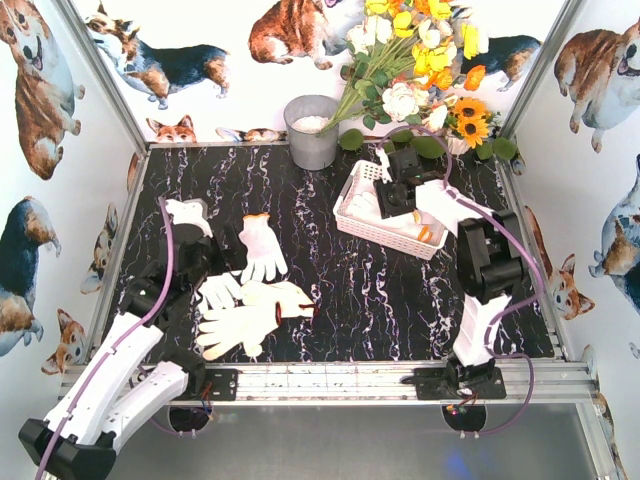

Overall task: Put the gloves into the storage basket
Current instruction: Adjust the glove in the bin.

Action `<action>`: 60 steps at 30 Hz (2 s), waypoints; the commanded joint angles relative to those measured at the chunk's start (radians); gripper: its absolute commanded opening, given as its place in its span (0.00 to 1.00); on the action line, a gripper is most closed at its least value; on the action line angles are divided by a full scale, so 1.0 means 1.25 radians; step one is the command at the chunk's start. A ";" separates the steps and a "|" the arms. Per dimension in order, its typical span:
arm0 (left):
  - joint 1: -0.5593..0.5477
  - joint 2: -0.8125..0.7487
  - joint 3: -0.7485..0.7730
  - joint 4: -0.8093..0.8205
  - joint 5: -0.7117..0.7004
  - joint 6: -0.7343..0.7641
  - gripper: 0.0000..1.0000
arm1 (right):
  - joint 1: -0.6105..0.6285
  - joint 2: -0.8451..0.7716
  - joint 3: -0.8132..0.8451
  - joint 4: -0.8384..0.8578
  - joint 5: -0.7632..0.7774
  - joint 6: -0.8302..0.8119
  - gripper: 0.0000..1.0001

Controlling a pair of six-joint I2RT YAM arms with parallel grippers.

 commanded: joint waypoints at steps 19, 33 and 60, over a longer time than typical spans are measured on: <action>0.010 -0.057 0.018 -0.087 -0.088 -0.050 1.00 | -0.054 0.058 0.035 0.090 0.185 0.076 0.38; 0.009 -0.070 0.011 -0.088 -0.077 -0.071 1.00 | -0.072 0.077 0.020 0.086 0.121 0.052 0.26; 0.009 -0.087 0.008 -0.096 -0.068 -0.076 1.00 | -0.083 -0.016 0.013 0.040 0.083 0.059 0.00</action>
